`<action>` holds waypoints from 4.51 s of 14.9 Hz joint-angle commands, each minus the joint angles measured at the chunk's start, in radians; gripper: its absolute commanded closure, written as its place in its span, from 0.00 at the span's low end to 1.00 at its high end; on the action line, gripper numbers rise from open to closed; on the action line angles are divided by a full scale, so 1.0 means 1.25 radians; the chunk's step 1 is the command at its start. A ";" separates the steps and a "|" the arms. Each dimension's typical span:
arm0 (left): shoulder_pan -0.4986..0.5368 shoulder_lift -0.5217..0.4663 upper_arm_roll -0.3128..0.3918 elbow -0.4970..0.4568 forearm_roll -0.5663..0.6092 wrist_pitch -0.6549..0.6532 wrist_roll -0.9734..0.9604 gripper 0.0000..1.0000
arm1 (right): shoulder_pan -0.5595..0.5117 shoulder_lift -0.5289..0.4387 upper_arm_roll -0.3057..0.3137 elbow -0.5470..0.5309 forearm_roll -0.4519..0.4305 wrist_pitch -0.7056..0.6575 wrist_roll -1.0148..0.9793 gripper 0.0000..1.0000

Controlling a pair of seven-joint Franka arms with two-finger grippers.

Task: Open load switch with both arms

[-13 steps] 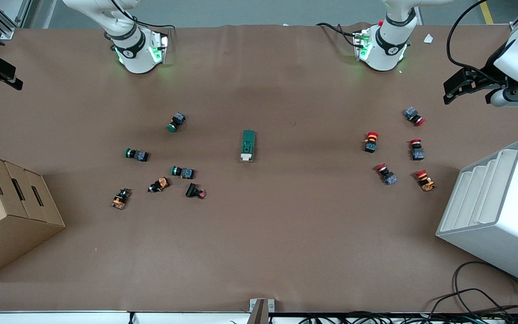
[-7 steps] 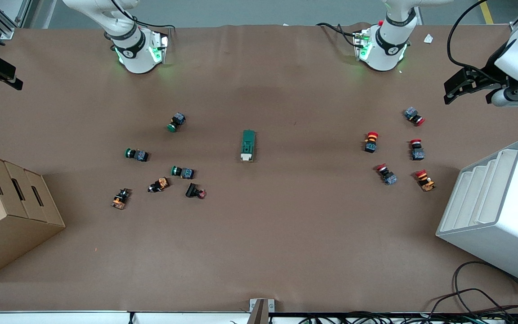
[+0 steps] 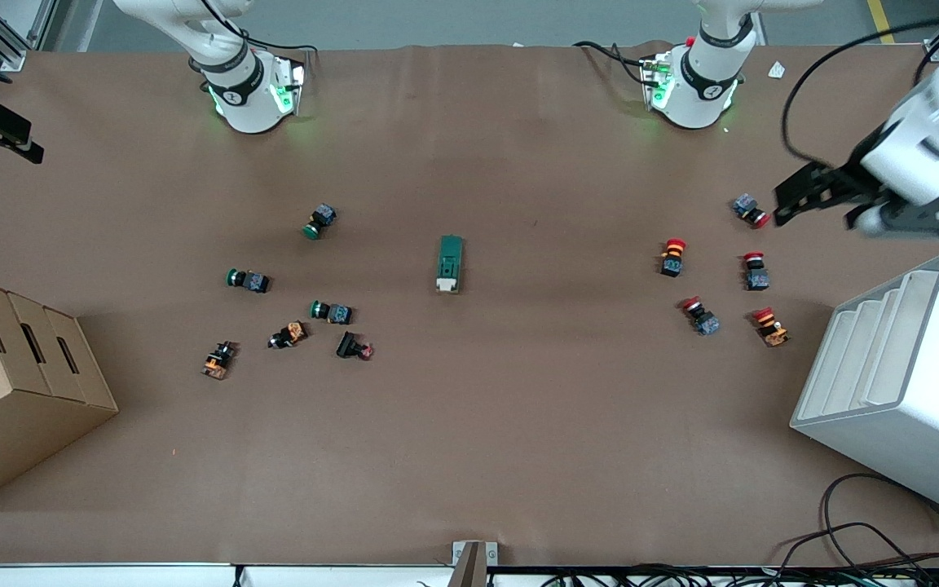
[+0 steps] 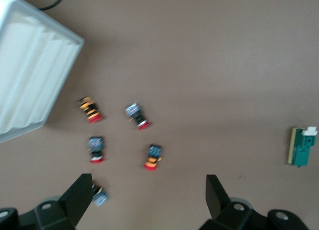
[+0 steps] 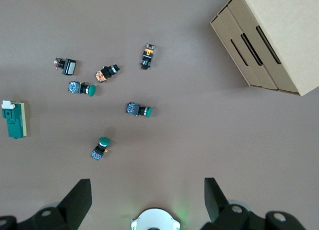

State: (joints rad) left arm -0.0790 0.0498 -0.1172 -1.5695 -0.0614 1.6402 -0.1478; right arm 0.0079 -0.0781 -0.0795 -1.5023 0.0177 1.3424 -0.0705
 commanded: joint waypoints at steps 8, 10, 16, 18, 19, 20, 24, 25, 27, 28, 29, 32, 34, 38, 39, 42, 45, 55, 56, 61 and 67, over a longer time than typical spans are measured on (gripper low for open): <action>-0.249 0.127 -0.023 -0.100 0.006 0.299 -0.469 0.00 | -0.022 0.100 0.001 -0.002 -0.003 0.031 -0.006 0.00; -0.318 0.172 -0.022 -0.104 0.045 0.353 -0.594 0.00 | -0.026 0.155 0.000 0.000 -0.013 0.051 -0.009 0.00; -0.519 0.316 -0.022 -0.114 0.204 0.516 -0.971 0.00 | -0.017 0.195 0.006 -0.007 0.003 0.095 0.058 0.00; -0.576 0.339 -0.022 -0.146 0.323 0.563 -1.086 0.00 | 0.013 0.205 0.013 -0.007 0.003 0.100 0.155 0.00; -0.593 0.347 -0.023 -0.160 0.374 0.579 -1.138 0.01 | 0.029 0.212 0.018 -0.008 0.004 0.100 0.201 0.00; -0.614 0.359 -0.023 -0.167 0.419 0.585 -1.193 0.01 | 0.046 0.220 0.019 -0.009 0.013 0.103 0.247 0.00; -0.710 0.410 -0.023 -0.183 0.623 0.585 -1.337 0.05 | 0.128 0.256 0.019 -0.014 0.061 0.135 0.500 0.00; -0.723 0.423 -0.023 -0.190 0.688 0.585 -1.372 0.05 | 0.158 0.270 0.019 -0.014 0.066 0.146 0.581 0.00; -0.747 0.447 -0.025 -0.194 0.807 0.585 -1.446 0.05 | 0.213 0.297 0.019 -0.013 0.085 0.170 0.732 0.00; -0.761 0.452 -0.027 -0.203 0.842 0.584 -1.474 0.05 | 0.236 0.310 0.019 -0.012 0.100 0.185 0.810 0.00; -0.776 0.451 -0.027 -0.221 0.873 0.583 -1.490 0.05 | 0.257 0.326 0.019 -0.008 0.102 0.200 0.902 0.00; -0.780 0.445 -0.027 -0.261 0.969 0.580 -1.522 0.05 | 0.303 0.374 0.021 -0.002 0.105 0.243 1.108 0.00; -0.801 0.456 -0.027 -0.273 1.066 0.578 -1.588 0.04 | 0.358 0.399 0.021 -0.002 0.104 0.298 1.194 0.00; -0.809 0.474 -0.027 -0.309 1.237 0.576 -1.752 0.04 | 0.410 0.456 0.022 -0.001 0.102 0.363 1.337 0.00; -0.812 0.480 -0.027 -0.309 1.272 0.574 -1.787 0.04 | 0.413 0.475 0.022 0.010 0.110 0.381 1.373 0.00; -0.831 0.507 -0.027 -0.301 1.314 0.536 -1.863 0.04 | 0.448 0.538 0.022 0.027 0.150 0.415 1.486 0.00; -0.842 0.532 -0.027 -0.300 1.373 0.487 -1.927 0.04 | 0.479 0.583 0.022 0.034 0.166 0.473 1.578 0.00; -0.872 0.595 -0.027 -0.239 1.416 0.358 -1.984 0.04 | 0.553 0.693 0.033 0.034 0.228 0.569 1.686 0.00; -0.873 0.597 -0.027 -0.239 1.423 0.342 -1.992 0.04 | 0.553 0.694 0.035 0.034 0.230 0.567 1.687 0.00; -0.888 0.633 -0.027 -0.243 1.469 0.294 -2.023 0.04 | 0.554 0.692 0.057 0.048 0.231 0.500 1.687 0.00; -0.906 0.652 -0.027 -0.240 1.482 0.271 -2.024 0.04 | 0.543 0.690 0.081 0.089 0.231 0.394 1.687 0.00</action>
State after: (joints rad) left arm -1.1986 0.8352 -0.1542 -1.8815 1.7819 1.9769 -2.6642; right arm 0.7012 0.7894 -0.0060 -1.4102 0.2924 1.8831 2.0246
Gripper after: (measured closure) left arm 0.035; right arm 0.000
